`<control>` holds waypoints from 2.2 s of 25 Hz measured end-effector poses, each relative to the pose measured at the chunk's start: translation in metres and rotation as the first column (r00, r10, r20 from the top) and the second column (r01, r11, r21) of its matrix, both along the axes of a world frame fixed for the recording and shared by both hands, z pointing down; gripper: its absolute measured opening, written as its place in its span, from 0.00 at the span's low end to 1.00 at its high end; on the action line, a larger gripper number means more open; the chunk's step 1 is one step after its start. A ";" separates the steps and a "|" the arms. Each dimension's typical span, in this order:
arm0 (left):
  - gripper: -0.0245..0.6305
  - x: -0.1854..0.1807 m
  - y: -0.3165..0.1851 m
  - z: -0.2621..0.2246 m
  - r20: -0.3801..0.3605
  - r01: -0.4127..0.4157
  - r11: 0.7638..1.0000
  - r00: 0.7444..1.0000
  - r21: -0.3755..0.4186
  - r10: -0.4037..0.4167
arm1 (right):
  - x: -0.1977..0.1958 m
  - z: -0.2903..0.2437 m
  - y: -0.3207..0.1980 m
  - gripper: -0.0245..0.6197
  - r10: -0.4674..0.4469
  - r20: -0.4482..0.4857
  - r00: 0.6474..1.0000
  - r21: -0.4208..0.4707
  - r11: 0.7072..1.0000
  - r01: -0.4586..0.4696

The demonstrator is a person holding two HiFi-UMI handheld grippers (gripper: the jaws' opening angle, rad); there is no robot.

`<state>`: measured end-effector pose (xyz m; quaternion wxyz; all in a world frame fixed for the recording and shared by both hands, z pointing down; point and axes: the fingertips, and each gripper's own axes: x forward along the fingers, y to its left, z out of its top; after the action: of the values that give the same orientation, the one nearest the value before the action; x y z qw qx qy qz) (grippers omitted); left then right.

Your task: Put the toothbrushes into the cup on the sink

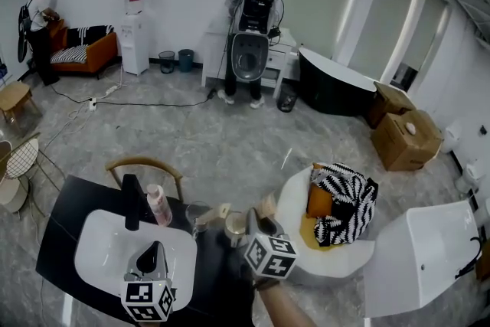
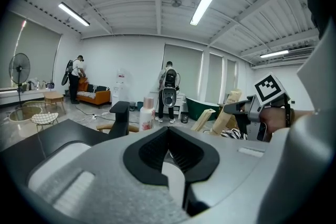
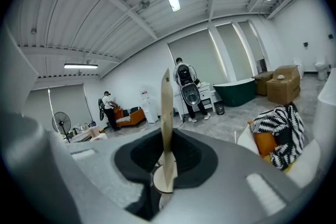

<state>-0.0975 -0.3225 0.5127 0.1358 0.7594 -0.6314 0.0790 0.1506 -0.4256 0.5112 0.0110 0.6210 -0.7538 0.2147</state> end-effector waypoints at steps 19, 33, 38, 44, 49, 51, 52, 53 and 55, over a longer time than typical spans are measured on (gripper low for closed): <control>0.05 -0.007 -0.002 0.006 0.019 0.010 1.000 1.000 -0.009 -0.010 | -0.014 0.034 -0.007 0.28 -0.052 -0.069 0.996 -0.068 0.997 0.048; 0.05 0.004 -0.002 0.010 0.017 -0.040 0.999 0.999 -0.013 0.040 | 0.008 0.044 0.006 0.37 0.037 -0.085 0.996 -0.114 0.992 -0.047; 0.05 0.004 -0.001 0.011 0.016 -0.053 0.998 0.998 -0.015 0.053 | 0.009 0.045 0.013 0.37 0.053 -0.079 0.995 -0.120 0.991 -0.062; 0.05 0.010 0.000 0.008 0.013 -0.080 0.997 0.997 -0.006 0.080 | 0.013 0.041 0.024 0.37 0.076 -0.080 0.994 -0.120 0.989 -0.085; 0.05 0.012 0.002 0.005 0.001 -0.099 0.995 0.995 0.003 0.099 | 0.008 0.032 0.036 0.37 0.070 -0.095 0.993 -0.117 0.990 -0.081; 0.05 0.014 0.003 0.002 -0.004 -0.107 0.994 0.994 0.005 0.107 | 0.005 0.026 0.043 0.37 0.067 -0.103 0.992 -0.115 0.990 -0.078; 0.05 0.015 0.003 0.000 -0.004 -0.112 0.994 0.994 0.006 0.112 | 0.003 0.023 0.047 0.37 0.066 -0.106 0.992 -0.114 0.990 -0.078; 0.05 0.016 0.004 -0.002 -0.004 -0.117 0.993 0.993 0.007 0.117 | 0.001 0.019 0.051 0.37 0.066 -0.109 0.992 -0.111 0.991 -0.078; 0.05 0.019 0.004 -0.006 -0.004 -0.130 0.991 0.991 0.013 0.130 | 0.000 0.011 0.057 0.37 0.076 -0.110 0.991 -0.099 0.991 -0.087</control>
<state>-0.0789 -0.3187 0.5068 0.1270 0.8000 -0.5807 0.0820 0.1503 -0.3685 0.5221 0.0743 0.6604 -0.7139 0.2207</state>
